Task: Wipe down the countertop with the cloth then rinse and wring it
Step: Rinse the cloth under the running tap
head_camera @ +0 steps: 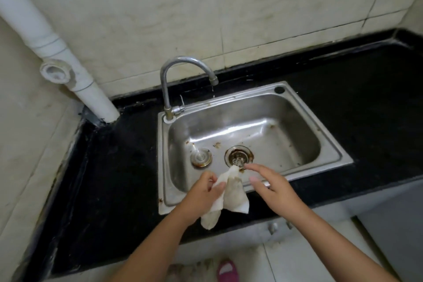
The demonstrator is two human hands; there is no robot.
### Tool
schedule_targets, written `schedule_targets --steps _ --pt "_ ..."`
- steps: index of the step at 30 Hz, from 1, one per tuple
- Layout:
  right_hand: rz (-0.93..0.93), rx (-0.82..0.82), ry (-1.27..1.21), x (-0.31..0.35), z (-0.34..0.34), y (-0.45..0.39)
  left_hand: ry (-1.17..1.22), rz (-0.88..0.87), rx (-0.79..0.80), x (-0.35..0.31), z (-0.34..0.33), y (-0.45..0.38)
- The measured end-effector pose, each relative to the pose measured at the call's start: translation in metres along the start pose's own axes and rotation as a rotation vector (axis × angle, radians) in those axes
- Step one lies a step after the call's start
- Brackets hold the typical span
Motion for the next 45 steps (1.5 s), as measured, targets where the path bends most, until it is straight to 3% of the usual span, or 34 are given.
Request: schedule_targets --steps 2,7,11,16,19,23,29,34,45 --pt "-0.059 0.084 -0.064 0.002 0.002 -0.019 -0.094 -0.056 0.061 -0.003 0.006 -0.015" --pt "-0.041 0.248 0.067 0.005 0.002 -0.060 -0.060 -0.142 0.109 -0.016 0.031 -0.050" --pt "-0.056 0.221 0.079 0.011 0.003 -0.087 -0.089 -0.185 0.158 -0.026 0.053 -0.076" --pt "0.009 0.076 0.103 0.019 0.002 -0.106 -0.109 -0.180 0.239 -0.015 0.064 -0.102" --pt "0.024 0.012 0.132 0.019 0.004 -0.110 -0.125 -0.156 0.165 -0.011 0.060 -0.115" --pt "0.006 -0.059 0.141 0.012 0.011 -0.112 -0.253 -0.327 -0.004 -0.017 0.055 -0.129" --pt "-0.124 0.114 0.102 0.005 0.013 -0.128 -0.282 -0.454 -0.039 -0.024 0.054 -0.142" --pt "-0.074 0.241 0.110 0.002 0.005 -0.146 -0.259 -0.425 -0.021 -0.030 0.063 -0.149" --pt "-0.046 0.073 0.117 -0.014 -0.007 -0.157 -0.203 -0.231 0.034 -0.030 0.071 -0.158"
Point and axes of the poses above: each hand's wrist, its own y-axis away from the middle knuckle, its own z-axis out of the back of the hand, x = y × z, the point moved 1 cm from there along -y, towards the middle knuckle
